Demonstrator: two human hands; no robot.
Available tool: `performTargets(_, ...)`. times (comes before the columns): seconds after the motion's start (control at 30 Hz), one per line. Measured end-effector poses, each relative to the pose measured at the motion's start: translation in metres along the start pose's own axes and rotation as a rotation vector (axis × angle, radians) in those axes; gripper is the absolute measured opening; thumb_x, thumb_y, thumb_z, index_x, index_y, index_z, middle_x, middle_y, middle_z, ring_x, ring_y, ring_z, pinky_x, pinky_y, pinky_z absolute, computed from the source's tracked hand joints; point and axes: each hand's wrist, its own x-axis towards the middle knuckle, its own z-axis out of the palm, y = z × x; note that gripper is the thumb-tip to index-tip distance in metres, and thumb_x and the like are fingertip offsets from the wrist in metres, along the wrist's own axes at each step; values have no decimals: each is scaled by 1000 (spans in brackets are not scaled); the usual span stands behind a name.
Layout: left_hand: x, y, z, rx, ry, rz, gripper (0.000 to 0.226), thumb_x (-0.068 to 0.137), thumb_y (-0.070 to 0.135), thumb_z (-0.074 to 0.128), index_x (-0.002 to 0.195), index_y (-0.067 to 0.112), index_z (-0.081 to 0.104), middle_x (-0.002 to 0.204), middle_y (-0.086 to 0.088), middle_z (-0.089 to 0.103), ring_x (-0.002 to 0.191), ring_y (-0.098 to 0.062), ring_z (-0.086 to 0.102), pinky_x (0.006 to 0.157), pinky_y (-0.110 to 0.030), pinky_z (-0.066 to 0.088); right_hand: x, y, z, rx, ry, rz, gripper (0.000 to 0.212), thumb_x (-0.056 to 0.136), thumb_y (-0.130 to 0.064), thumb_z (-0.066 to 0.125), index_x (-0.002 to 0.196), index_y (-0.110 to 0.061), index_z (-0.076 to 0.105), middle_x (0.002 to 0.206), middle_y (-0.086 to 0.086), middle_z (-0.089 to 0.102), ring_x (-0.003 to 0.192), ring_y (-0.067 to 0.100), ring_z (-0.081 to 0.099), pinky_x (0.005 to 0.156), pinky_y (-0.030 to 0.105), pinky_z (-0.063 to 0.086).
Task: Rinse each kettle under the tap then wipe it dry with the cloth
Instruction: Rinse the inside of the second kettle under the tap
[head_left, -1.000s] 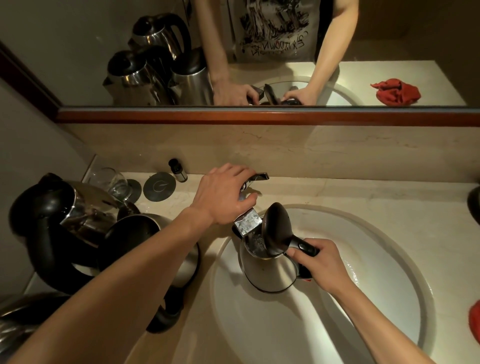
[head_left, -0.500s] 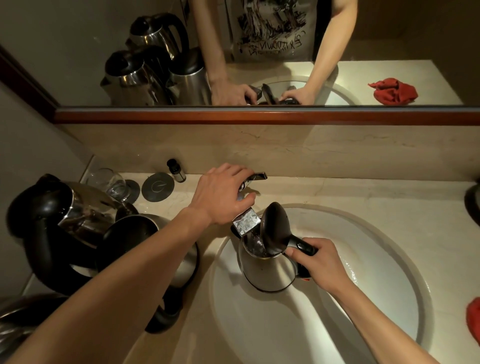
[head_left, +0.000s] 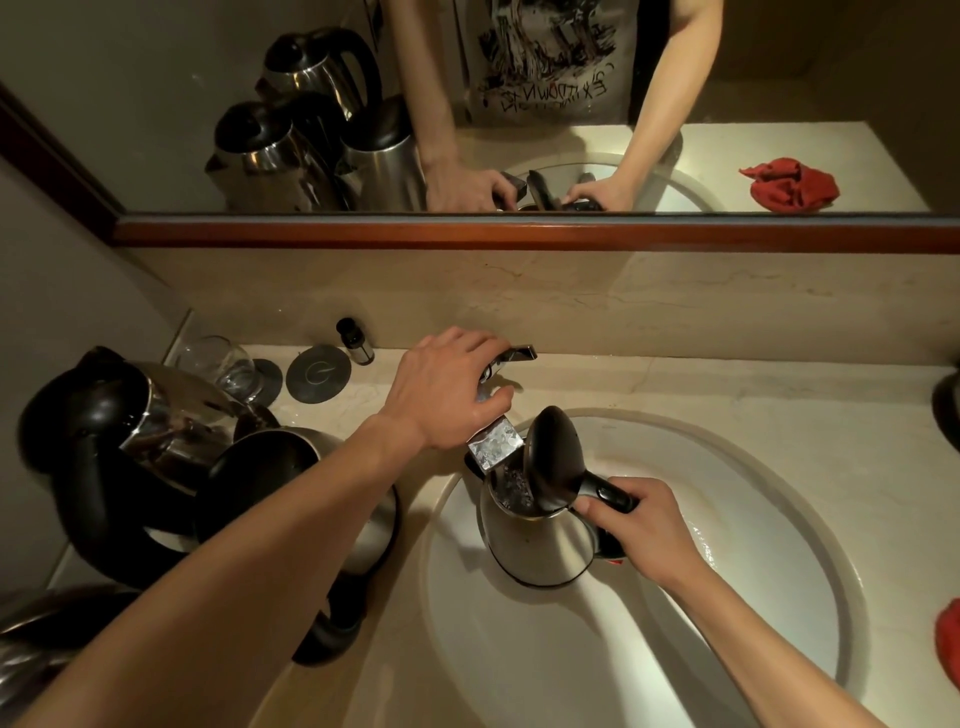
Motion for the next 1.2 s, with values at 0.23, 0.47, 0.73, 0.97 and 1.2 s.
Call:
performTargets(0.23,0,-1,1,9,-2,-1,70,82,62,29,136,25,54,134,5,59,118,-19,53,87,-34,40,1,0,-1,15,-13,13,73,63,-54,81,65,9,46,54,13,38,50,20,38,55,38,33)
performTargets(0.47,0,0,1,4,-2,2,70,82,61,28,135,24,54,134,5,59,117,-19,52,86,-34,40,2,-1,-1,7,-14,18,73,62,-54,81,65,10,46,54,12,37,51,20,38,55,38,33)
performTargets(0.73,0,1,0,-8,4,3,69,82,61,30,134,24,56,132,5,61,115,-19,54,86,-34,41,3,1,-3,-3,-25,16,74,63,-55,81,66,10,46,55,11,36,50,20,37,55,38,32)
performTargets(0.97,1,-1,1,-10,5,1,68,82,60,31,134,24,55,132,5,60,116,-19,54,86,-35,41,4,2,-3,-13,-27,7,74,63,-56,81,65,10,45,54,10,36,51,20,37,56,38,31)
performTargets(1.2,1,0,0,-10,8,5,68,82,60,30,134,24,56,131,5,61,115,-19,53,85,-34,41,4,2,-4,-19,-25,-4,74,62,-56,80,65,10,46,54,10,37,51,19,37,57,37,32)
